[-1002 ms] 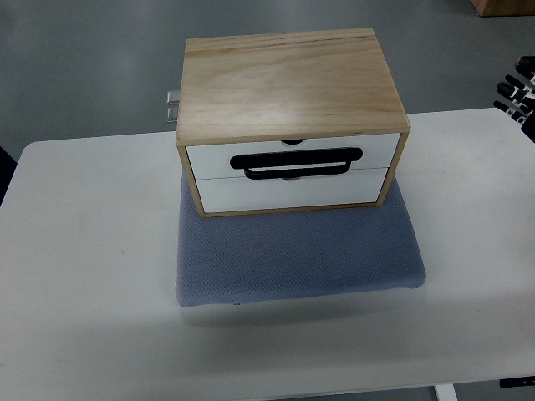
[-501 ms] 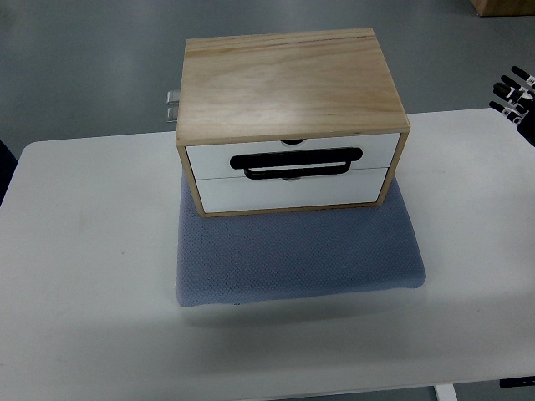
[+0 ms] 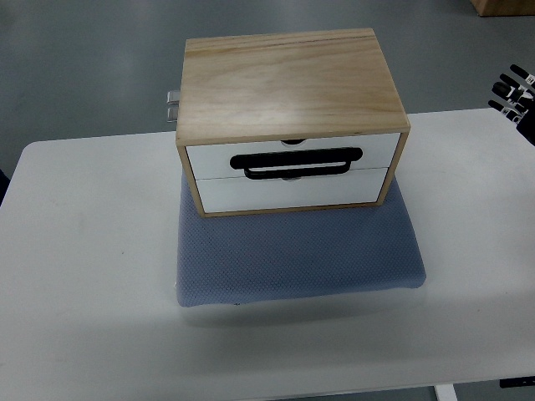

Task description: Open wood drawer with right hand

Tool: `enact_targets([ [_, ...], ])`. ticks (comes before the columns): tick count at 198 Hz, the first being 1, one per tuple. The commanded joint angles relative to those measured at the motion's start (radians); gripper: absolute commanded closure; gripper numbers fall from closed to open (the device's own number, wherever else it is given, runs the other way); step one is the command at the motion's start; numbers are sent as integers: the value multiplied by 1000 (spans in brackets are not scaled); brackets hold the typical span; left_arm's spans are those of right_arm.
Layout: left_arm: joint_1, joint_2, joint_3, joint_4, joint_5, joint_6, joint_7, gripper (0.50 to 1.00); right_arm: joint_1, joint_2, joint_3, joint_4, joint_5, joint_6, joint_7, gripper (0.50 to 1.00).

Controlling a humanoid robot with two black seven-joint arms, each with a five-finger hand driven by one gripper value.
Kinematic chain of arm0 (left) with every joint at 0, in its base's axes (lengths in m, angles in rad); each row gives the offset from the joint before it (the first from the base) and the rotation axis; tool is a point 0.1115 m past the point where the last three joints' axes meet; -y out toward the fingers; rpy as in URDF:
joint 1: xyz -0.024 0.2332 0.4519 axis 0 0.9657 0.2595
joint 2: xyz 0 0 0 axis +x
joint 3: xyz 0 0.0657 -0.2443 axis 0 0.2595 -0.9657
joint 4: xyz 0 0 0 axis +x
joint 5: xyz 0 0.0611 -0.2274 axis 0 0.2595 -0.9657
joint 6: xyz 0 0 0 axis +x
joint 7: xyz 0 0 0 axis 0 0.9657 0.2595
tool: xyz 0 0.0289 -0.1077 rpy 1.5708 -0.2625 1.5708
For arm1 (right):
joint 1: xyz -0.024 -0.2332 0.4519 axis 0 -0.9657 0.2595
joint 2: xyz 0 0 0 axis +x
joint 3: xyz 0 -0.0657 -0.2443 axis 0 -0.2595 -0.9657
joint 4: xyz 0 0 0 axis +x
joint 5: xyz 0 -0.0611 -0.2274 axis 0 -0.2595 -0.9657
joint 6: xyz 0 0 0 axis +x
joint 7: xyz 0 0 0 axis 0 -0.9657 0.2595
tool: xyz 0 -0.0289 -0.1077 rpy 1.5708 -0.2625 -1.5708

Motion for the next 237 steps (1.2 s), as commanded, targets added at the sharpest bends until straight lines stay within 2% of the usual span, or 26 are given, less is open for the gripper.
enact_targets([
  [1,0,0,0,0,0,0,0,500,0,0,-1,2,0,0,0,546],
  [96,0,0,0,0,0,0,0,500,9,-15,-9,7,-5,8,0,546],
  [204,0,0,0,0,0,0,0,500,89,-146,-23,86,-48,210,-11,546],
  [237,0,0,0,0,0,0,0,500,124,-210,-29,181,-78,230,-9,548],
])
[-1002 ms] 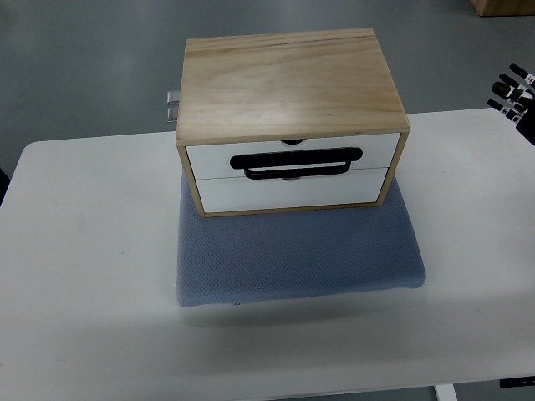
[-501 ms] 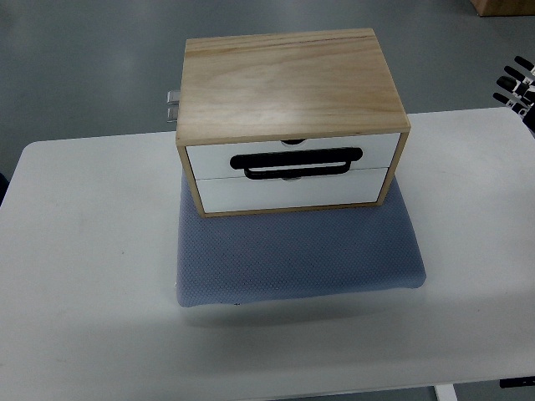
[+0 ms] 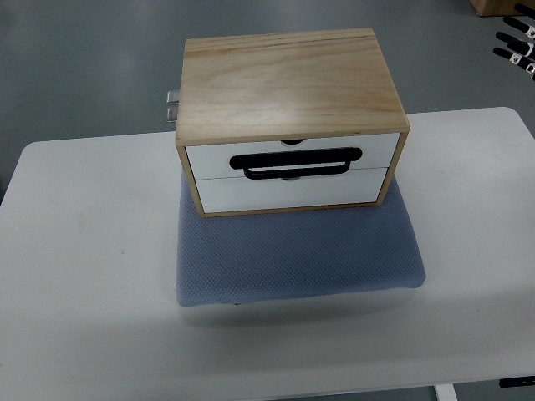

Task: Open wood drawer with right hand
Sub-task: 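Move the right hand over the box toward the upper drawer's black handle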

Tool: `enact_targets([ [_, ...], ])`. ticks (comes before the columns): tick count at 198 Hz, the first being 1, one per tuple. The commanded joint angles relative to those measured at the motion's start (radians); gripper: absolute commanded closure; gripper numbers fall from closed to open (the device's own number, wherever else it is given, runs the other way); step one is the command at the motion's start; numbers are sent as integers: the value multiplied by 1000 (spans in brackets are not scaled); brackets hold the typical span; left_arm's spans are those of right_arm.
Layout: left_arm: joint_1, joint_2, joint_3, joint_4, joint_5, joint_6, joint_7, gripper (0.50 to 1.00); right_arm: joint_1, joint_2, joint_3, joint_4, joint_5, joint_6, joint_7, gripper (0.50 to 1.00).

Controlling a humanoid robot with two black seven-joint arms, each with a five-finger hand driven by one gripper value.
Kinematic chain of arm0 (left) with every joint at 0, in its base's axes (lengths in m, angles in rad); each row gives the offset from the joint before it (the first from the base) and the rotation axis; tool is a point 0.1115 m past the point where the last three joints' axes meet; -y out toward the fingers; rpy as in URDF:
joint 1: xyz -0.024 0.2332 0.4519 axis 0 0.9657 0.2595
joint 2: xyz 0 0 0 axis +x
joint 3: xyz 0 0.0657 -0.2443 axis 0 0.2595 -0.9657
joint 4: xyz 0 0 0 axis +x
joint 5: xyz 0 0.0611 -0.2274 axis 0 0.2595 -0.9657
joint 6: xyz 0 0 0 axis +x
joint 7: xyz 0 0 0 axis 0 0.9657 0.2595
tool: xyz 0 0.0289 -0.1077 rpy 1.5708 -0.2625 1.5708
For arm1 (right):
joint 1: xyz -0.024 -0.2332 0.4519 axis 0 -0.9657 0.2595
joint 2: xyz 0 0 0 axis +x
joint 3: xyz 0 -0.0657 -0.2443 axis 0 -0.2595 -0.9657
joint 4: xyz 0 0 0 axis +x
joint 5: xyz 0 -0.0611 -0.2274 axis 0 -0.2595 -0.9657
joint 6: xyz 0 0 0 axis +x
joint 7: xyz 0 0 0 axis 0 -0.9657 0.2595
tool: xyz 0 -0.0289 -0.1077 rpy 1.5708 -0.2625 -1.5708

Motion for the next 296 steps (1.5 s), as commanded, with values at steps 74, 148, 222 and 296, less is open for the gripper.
enact_targets([
  [74,0,0,0,0,0,0,0,500,272,-202,-319,295,-20,68,2,548],
  [148,0,0,0,0,0,0,0,500,568,-224,-613,427,-156,69,-7,548],
  [222,0,0,0,0,0,0,0,500,826,-196,-1010,589,-162,69,-11,548],
  [296,0,0,0,-1,0,0,0,500,950,-69,-1188,632,-168,-50,-15,548],
])
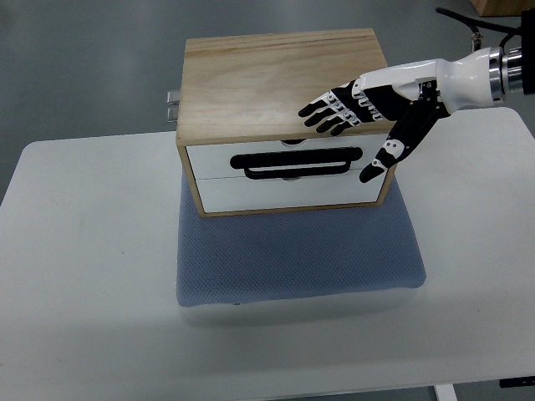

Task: Open wood drawer with right hand
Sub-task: 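Move the right hand over the box toward the upper drawer's black handle, then hook the right hand's fingers behind the upper drawer's black handle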

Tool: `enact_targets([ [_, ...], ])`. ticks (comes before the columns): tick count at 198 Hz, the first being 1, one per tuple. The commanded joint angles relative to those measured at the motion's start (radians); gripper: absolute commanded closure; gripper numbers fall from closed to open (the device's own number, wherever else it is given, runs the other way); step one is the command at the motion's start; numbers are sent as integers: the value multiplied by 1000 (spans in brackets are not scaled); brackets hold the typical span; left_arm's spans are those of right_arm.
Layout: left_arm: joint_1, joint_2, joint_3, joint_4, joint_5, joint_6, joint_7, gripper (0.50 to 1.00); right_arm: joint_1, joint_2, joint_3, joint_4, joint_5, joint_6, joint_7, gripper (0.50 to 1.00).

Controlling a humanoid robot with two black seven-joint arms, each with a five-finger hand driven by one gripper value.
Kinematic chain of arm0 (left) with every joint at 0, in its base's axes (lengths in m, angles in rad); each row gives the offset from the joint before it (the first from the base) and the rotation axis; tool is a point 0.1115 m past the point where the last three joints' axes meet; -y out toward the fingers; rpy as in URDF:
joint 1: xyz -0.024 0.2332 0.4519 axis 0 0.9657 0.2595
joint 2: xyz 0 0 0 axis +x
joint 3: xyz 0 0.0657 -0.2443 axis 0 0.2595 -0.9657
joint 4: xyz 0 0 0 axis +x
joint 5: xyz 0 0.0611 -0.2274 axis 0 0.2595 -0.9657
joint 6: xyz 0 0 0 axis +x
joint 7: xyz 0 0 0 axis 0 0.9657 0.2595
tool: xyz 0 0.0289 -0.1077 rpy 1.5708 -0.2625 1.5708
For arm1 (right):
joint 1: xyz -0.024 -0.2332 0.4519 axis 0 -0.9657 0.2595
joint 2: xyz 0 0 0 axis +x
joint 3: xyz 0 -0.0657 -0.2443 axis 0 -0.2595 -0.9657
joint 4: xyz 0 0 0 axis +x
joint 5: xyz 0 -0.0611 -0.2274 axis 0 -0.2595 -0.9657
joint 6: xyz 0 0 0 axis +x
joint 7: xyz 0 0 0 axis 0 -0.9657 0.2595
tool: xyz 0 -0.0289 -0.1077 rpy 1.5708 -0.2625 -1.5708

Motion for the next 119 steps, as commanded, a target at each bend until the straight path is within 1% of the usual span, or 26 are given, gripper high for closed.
enact_targets([
  [1,0,0,0,0,0,0,0,500,29,55,-50,0,0,-63,-2,548],
  [41,0,0,0,-1,0,0,0,500,52,123,-116,0,0,-135,-3,548],
  [59,0,0,0,0,0,0,0,500,52,143,-134,0,0,-169,-26,548],
  [104,0,0,0,0,0,0,0,500,52,184,-171,0,0,-196,-38,548],
  [119,0,0,0,-1,0,0,0,500,51,195,-183,0,2,-209,-54,548],
])
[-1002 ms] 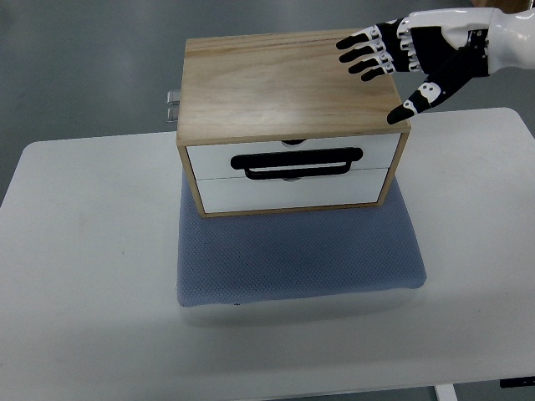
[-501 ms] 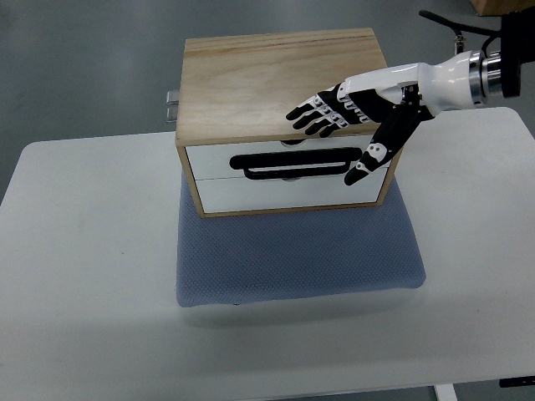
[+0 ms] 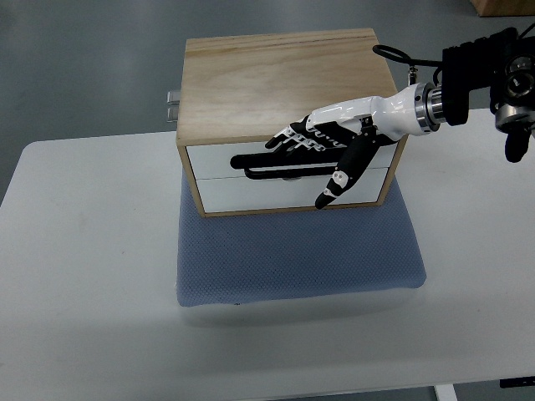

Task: Open wood drawer with right hand
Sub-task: 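Hook the right hand's fingers behind the upper drawer's black handle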

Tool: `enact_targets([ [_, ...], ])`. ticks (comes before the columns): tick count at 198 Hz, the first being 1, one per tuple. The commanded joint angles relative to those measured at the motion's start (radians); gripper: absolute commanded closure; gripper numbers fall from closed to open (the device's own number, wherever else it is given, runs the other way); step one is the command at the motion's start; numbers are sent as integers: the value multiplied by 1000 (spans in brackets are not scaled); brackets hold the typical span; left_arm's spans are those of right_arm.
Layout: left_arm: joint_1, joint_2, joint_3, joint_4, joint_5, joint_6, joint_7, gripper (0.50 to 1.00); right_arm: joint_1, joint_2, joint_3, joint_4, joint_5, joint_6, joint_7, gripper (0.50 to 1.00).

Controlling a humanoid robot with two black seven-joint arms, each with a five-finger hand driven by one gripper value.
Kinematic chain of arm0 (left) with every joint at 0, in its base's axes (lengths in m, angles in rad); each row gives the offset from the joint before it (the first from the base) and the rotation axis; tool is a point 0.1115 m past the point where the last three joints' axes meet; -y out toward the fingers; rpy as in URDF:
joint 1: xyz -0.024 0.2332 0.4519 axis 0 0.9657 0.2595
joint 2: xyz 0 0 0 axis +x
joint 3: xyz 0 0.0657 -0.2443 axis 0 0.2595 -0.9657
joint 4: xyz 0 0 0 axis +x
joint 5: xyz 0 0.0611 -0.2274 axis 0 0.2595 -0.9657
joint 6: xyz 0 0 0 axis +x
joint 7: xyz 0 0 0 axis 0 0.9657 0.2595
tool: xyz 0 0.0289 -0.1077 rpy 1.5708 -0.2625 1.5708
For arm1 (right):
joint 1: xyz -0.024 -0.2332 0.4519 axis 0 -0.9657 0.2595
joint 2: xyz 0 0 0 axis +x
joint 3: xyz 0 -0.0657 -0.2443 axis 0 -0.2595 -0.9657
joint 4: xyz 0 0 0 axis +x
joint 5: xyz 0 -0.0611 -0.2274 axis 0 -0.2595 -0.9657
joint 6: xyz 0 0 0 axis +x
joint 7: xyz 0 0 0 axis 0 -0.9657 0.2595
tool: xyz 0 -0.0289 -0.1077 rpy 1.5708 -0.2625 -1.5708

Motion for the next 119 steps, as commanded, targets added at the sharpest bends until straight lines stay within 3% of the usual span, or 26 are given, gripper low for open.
enact_targets([
  [1,0,0,0,0,0,0,0,500,-2,15,-17,-2,0,-17,-17,548],
  [119,0,0,0,-1,0,0,0,500,-9,39,-34,-3,5,-88,-20,550],
])
